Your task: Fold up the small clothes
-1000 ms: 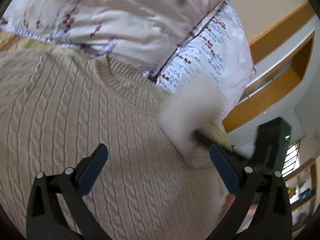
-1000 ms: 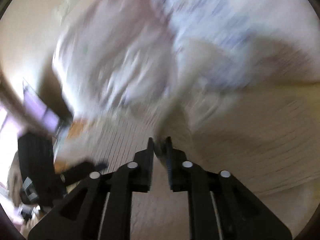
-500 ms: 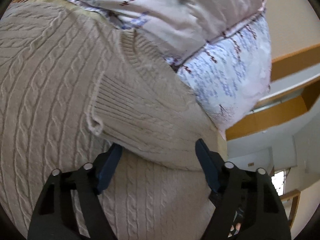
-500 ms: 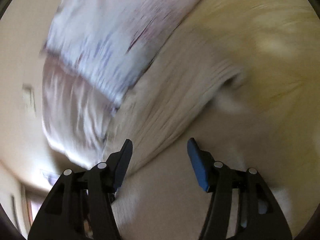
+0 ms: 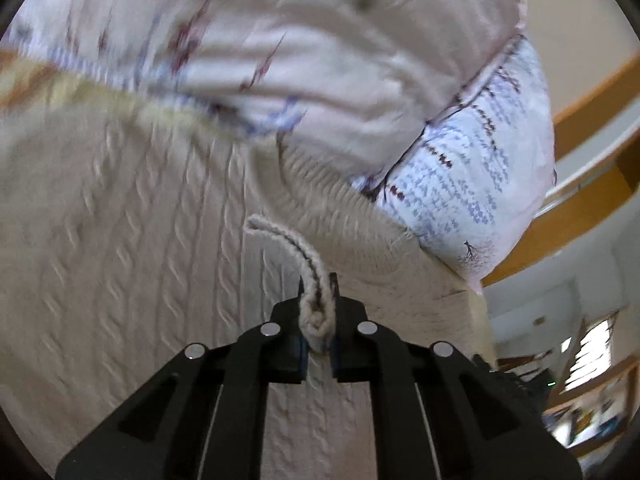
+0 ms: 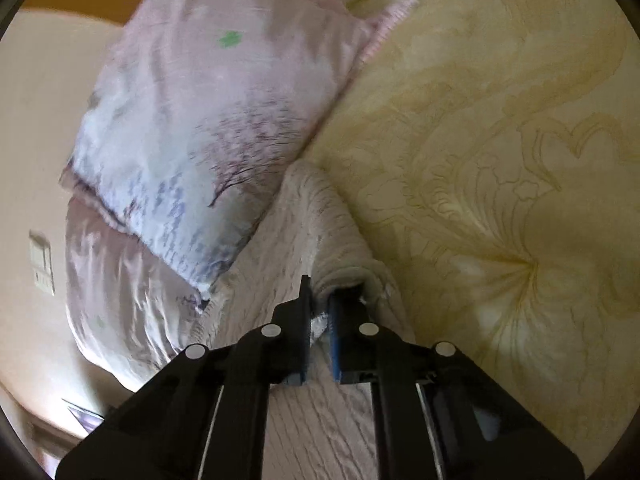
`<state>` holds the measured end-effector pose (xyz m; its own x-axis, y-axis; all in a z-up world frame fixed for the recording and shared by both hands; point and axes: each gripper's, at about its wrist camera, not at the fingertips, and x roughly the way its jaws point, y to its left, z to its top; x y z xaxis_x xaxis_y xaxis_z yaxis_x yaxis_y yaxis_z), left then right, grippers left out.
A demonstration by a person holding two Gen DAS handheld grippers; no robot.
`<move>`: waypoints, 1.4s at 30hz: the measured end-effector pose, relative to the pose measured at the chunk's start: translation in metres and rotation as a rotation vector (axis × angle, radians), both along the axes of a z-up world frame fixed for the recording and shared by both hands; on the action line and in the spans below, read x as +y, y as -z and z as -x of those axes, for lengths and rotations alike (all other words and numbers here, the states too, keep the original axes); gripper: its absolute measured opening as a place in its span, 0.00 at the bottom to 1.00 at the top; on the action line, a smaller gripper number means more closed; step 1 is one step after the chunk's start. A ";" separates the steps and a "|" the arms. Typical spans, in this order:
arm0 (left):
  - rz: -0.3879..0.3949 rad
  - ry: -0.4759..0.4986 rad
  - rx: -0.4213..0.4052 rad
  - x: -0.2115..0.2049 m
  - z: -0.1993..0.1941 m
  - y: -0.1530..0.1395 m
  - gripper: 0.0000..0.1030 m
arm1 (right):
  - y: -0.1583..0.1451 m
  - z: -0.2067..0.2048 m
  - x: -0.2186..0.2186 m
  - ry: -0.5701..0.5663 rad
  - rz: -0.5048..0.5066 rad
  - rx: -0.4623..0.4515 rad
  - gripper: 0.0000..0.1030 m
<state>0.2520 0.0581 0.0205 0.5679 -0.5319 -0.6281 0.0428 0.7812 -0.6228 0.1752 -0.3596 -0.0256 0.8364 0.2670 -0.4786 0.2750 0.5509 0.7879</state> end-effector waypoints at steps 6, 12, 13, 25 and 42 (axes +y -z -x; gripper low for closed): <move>-0.112 -0.005 0.053 0.012 -0.001 0.012 0.09 | 0.000 0.000 0.031 -0.019 0.191 0.075 0.08; -0.161 -0.037 0.052 0.025 0.018 0.010 0.36 | -0.017 0.010 0.046 0.047 0.372 0.128 0.32; -0.153 -0.048 0.040 0.034 0.026 0.006 0.42 | -0.021 0.017 0.047 0.073 0.401 0.117 0.35; -0.086 -0.486 -0.051 0.227 0.137 -0.025 0.73 | -0.027 -0.006 0.034 -0.066 0.292 0.021 0.59; 0.241 -0.851 0.058 0.332 0.132 0.023 0.48 | -0.031 0.019 0.092 -0.255 0.289 -0.061 0.74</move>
